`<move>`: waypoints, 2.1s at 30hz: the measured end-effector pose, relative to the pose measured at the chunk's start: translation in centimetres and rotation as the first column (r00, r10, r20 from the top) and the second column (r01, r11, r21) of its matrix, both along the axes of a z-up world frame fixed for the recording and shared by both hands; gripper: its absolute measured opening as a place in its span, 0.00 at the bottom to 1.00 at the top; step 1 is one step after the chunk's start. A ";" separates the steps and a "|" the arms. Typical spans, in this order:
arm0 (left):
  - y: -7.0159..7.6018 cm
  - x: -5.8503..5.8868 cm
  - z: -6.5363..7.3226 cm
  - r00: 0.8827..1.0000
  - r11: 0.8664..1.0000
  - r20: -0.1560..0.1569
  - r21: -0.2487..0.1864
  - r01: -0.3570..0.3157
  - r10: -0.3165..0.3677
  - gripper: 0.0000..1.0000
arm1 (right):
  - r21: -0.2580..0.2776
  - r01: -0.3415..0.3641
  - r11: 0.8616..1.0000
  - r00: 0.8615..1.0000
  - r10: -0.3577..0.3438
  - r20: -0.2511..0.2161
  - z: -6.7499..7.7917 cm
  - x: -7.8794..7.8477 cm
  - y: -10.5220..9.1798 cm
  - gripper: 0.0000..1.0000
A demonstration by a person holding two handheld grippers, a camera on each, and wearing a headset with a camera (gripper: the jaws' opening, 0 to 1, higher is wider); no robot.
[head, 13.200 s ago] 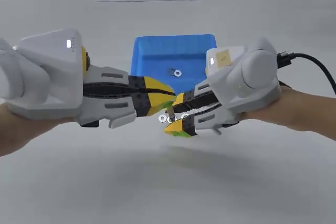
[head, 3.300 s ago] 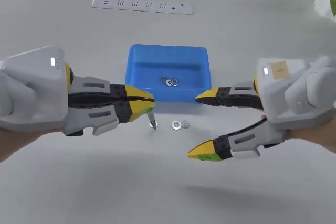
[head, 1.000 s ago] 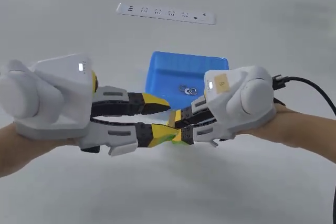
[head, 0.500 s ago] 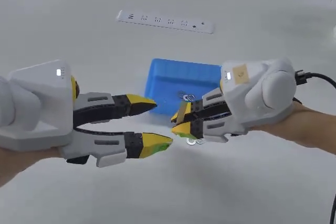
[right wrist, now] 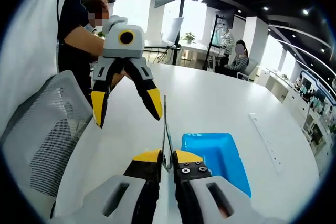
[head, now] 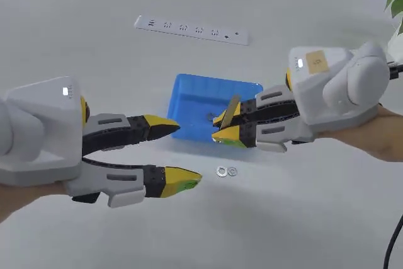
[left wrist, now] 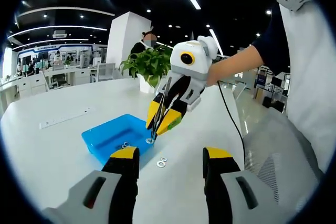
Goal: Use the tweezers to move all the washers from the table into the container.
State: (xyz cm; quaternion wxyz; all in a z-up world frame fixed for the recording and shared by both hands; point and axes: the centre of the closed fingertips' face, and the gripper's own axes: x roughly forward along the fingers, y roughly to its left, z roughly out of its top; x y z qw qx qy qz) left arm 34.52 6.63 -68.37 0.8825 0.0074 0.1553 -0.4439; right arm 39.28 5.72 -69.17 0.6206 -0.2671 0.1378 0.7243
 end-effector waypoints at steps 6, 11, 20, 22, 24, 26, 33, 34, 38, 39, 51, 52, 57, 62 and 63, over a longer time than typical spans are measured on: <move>0.6 0.1 0.0 1.000 1.000 0.007 -0.012 -0.027 0.027 0.60 | 0.023 0.019 1.000 1.000 -0.019 0.019 1.5 1.4 -0.1 0.09; 0.7 -0.1 0.4 1.000 0.999 0.005 -0.048 -0.023 0.023 0.68 | 0.027 0.042 0.999 0.998 -0.043 0.035 1.7 3.3 0.1 0.09; 2.2 0.6 0.5 0.995 0.995 0.023 -0.020 -0.095 0.095 0.88 | -0.006 0.074 0.997 0.997 -0.074 0.025 -1.3 6.7 1.3 0.09; 2.6 0.7 0.5 0.994 0.994 0.027 -0.010 -0.108 0.108 0.91 | -0.017 0.081 0.997 0.997 -0.080 0.020 -2.1 7.3 1.6 0.09; 2.9 0.6 0.3 0.993 0.994 0.022 0.010 -0.113 0.112 0.92 | -0.026 0.088 0.996 0.996 -0.087 0.016 -2.8 7.7 1.8 0.09; 3.3 0.5 0.2 0.992 0.992 0.026 0.029 -0.124 0.124 0.93 | -0.039 0.097 0.994 0.995 -0.097 0.003 -4.0 8.3 2.0 0.09; 4.1 0.2 -0.5 0.988 0.987 0.007 0.046 -0.154 0.154 0.94 | -0.066 0.117 0.991 0.993 -0.118 -0.006 -6.3 9.3 2.5 0.09; 4.2 0.1 -0.6 0.988 0.986 0.004 0.049 -0.157 0.157 0.93 | -0.063 0.123 0.990 0.992 -0.124 -0.015 -6.4 9.3 2.5 0.09; 4.6 0.0 -0.6 0.985 0.984 0.003 0.048 -0.173 0.173 0.94 | -0.065 0.128 0.990 0.991 -0.130 -0.024 -6.9 9.2 2.2 0.10; 4.7 0.0 -0.6 0.984 0.983 0.001 0.044 -0.179 0.179 0.95 | -0.064 0.130 0.989 0.991 -0.131 -0.022 -6.9 9.2 2.2 0.10; 4.3 0.2 -0.6 0.984 0.983 -0.007 0.035 -0.179 0.179 0.95 | -0.043 0.161 0.986 0.986 -0.163 -0.046 -6.6 9.3 1.9 0.10; 4.3 0.2 -0.7 0.984 0.984 -0.010 0.035 -0.177 0.178 0.95 | -0.044 0.161 0.986 0.985 -0.163 -0.049 -6.5 9.3 1.9 0.10; 4.4 0.2 -0.6 0.984 0.984 -0.008 0.035 -0.177 0.178 0.95 | -0.047 0.149 0.988 0.988 -0.151 -0.045 -6.4 8.9 1.8 0.09; 5.2 1.4 0.1 0.975 0.975 0.012 0.022 -0.222 0.222 0.97 | -0.042 0.136 0.990 0.990 -0.137 -0.031 -6.1 8.6 2.1 0.08; 5.3 1.8 0.4 0.973 0.973 0.019 0.011 -0.232 0.231 0.97 | -0.045 0.132 0.990 0.991 -0.133 -0.030 -6.1 8.5 2.2 0.08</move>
